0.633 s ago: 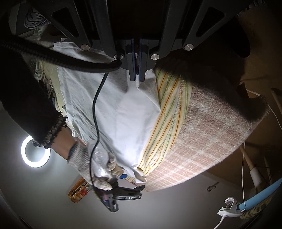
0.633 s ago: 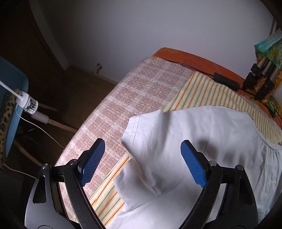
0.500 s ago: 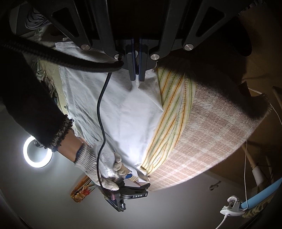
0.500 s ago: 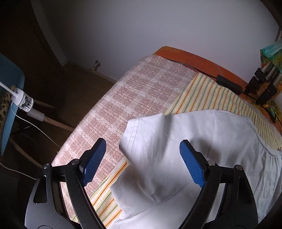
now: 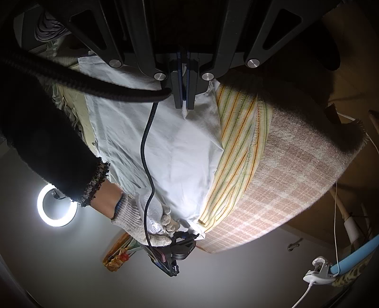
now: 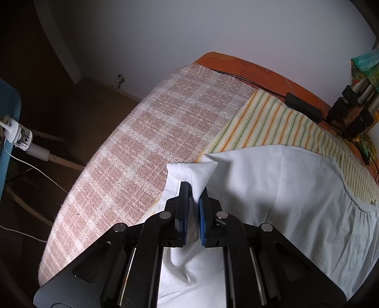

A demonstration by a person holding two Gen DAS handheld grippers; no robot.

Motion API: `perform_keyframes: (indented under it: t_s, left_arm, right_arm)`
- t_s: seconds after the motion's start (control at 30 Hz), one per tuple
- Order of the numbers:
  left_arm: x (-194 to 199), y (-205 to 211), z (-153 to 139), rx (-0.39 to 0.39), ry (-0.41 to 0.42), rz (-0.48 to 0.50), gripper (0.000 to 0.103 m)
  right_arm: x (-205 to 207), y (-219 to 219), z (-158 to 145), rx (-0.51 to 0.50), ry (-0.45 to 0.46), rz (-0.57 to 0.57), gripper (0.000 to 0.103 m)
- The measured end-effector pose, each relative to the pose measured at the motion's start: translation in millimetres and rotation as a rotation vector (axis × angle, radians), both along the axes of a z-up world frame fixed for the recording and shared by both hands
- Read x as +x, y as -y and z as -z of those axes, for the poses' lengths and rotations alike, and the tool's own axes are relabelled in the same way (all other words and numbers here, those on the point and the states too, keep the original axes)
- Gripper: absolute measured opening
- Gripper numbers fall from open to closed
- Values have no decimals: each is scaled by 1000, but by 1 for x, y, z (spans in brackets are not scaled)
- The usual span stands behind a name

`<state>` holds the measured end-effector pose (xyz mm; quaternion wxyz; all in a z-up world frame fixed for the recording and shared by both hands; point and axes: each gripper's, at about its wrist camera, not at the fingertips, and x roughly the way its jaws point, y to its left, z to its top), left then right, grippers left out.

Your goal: Fold small clothes

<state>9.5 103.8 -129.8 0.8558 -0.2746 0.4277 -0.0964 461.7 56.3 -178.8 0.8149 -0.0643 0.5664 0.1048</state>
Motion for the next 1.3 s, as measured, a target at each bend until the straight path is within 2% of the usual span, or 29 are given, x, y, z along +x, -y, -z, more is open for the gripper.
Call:
perform_keyframes:
  t_s: [0.3,0.57,0.73,0.9,0.93,0.97,1.0,1.03,1.07,1.13,1.3]
  left_arm:
    - [0,21,-20,24,68,71,0]
    - [2,56,-33,65,106,200,0]
    - [8,90,-22,87,72,309,0]
    - [18,112,-10,109,30,385,0]
    - [19,114,-9,117,26,392,5]
    - [19,115,-8,123,25,400,8]
    - [18,115,-9,127,26,405,13]
    - [19,113,-10,128,29,409,20]
    - [17,112,-12,132,35,412,22]
    - [15,106,-14,153,48,419,27]
    - [4,102,-14,222,72,413,28]
  right_arm:
    - [-9,42,-37,149,77,49,5]
    - [-37,117,-76,225,165,135,5]
    - [-50,172,-69,215,169,219,5]
    - [-53,208,-53,235,125,289,5]
    - [-53,211,-51,219,115,299,6]
    - [-54,215,-49,199,107,304,17]
    - [-55,217,-48,172,100,309,37]
    - [-56,220,-50,142,110,314,45]
    - [-58,222,-52,118,128,316,57]
    - [-64,229,-60,99,158,310,59]
    - [-88,256,-93,118,203,299,60]
